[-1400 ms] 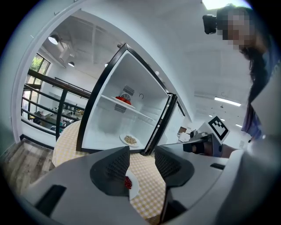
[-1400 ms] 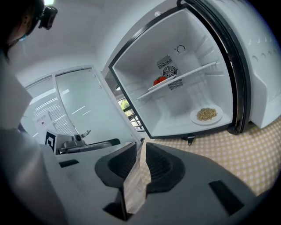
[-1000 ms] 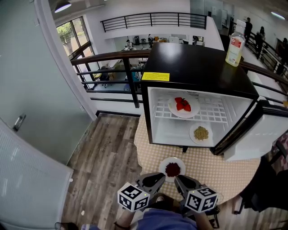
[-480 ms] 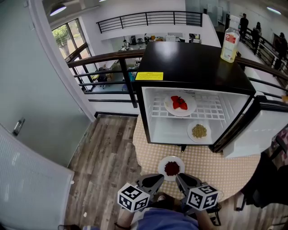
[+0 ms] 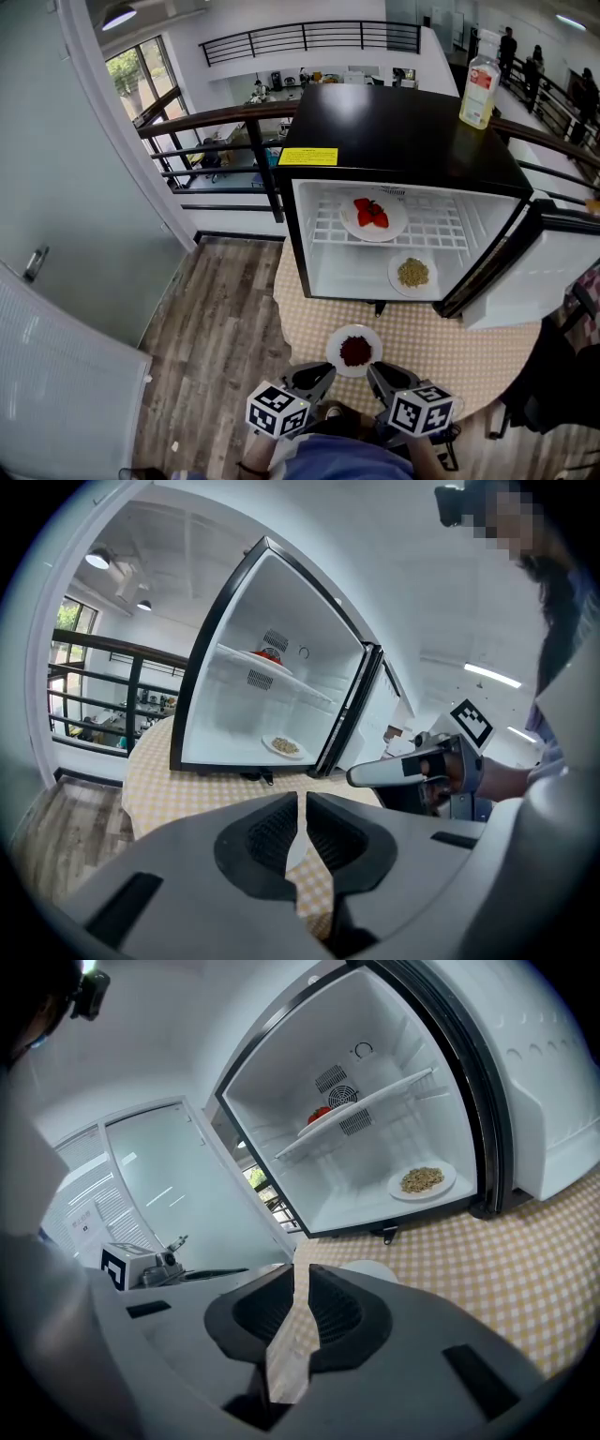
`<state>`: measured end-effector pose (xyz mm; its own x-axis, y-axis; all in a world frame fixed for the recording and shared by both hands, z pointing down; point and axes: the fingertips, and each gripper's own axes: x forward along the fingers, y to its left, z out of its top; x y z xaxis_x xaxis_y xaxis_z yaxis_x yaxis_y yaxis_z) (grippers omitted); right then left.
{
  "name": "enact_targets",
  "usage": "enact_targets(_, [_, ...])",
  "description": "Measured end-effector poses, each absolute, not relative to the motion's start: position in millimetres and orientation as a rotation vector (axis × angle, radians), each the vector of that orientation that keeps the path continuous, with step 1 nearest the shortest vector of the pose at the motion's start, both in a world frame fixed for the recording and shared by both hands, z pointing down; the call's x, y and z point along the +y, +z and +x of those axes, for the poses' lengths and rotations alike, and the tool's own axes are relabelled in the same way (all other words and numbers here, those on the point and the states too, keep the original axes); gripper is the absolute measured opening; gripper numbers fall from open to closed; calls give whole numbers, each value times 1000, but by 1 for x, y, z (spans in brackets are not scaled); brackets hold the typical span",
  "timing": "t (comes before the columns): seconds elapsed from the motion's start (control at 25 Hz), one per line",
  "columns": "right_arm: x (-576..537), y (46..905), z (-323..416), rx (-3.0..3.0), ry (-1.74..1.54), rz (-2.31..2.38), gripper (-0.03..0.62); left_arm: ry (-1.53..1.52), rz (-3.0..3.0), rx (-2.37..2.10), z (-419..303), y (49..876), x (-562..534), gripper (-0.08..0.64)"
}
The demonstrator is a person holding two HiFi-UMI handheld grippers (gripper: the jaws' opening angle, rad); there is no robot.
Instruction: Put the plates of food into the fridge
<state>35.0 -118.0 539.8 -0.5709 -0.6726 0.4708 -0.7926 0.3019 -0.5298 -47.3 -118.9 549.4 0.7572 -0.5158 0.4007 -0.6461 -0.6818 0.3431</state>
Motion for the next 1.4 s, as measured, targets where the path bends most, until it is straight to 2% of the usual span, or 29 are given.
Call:
enact_targets(0.12, [-124,554,48,-2363,1128,1382,61,411,2468,-868,-52,567,-126,39])
enact_targets(0.2, [-129,566,56,-2339,1148,1384,61,437,2457,-830,-52,578,-131,85])
enact_targets(0.52, [-147,631,82,-2212,1307,1350,66,643,2393,-698,-53,643,-149,147])
enact_targets(0.68, [-150,662,86,-2141,1340,1297,125,704,2327,-656,-56,669,-158,175])
enact_targets(0.84, [-151,681,84,-2114,1383,1281,147,718,2274,-616,-56,684,-167,206])
enact_targets(1.4, [-155,703,75,-2044,1379,1308,149,728,2216,-592,-51,704,-174,207])
